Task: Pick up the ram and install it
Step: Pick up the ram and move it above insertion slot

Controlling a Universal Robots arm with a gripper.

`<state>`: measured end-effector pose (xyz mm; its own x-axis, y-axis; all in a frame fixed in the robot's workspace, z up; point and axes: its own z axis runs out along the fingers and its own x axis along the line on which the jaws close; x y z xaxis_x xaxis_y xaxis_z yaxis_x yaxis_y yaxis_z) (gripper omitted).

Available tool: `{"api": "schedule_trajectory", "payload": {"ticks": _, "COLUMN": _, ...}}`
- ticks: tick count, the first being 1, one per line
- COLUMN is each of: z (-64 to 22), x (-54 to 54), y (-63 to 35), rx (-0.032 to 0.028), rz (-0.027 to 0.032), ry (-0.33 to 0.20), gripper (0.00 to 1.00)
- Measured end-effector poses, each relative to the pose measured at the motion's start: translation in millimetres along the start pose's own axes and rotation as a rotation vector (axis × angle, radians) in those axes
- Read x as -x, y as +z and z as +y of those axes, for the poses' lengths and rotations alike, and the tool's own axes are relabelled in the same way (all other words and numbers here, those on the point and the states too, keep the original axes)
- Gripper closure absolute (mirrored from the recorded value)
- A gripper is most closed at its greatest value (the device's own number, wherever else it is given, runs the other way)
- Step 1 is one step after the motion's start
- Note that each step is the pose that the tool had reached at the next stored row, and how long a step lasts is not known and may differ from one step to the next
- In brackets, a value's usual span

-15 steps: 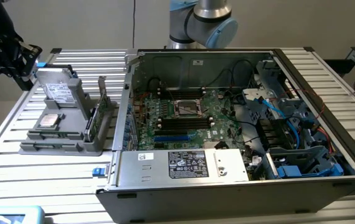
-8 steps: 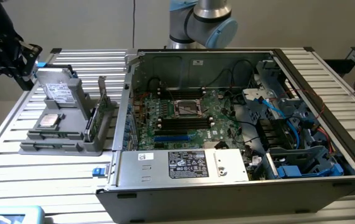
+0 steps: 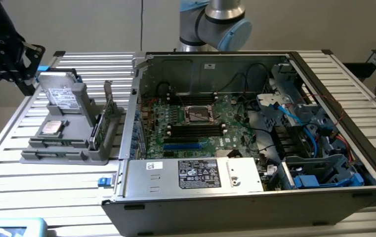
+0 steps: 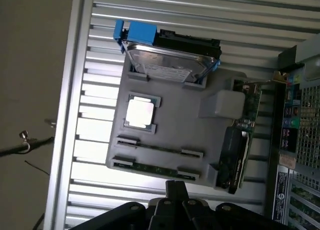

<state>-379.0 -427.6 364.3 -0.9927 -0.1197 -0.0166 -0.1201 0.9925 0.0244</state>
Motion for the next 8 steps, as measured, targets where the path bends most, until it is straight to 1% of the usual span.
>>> {"api": "schedule_trajectory", "payload": {"ticks": 8, "z": 0.0, "x": 0.0, "y": 0.0, "rx": 0.0024, "rz": 0.0035, "ry": -0.145, "gripper": 0.89}}
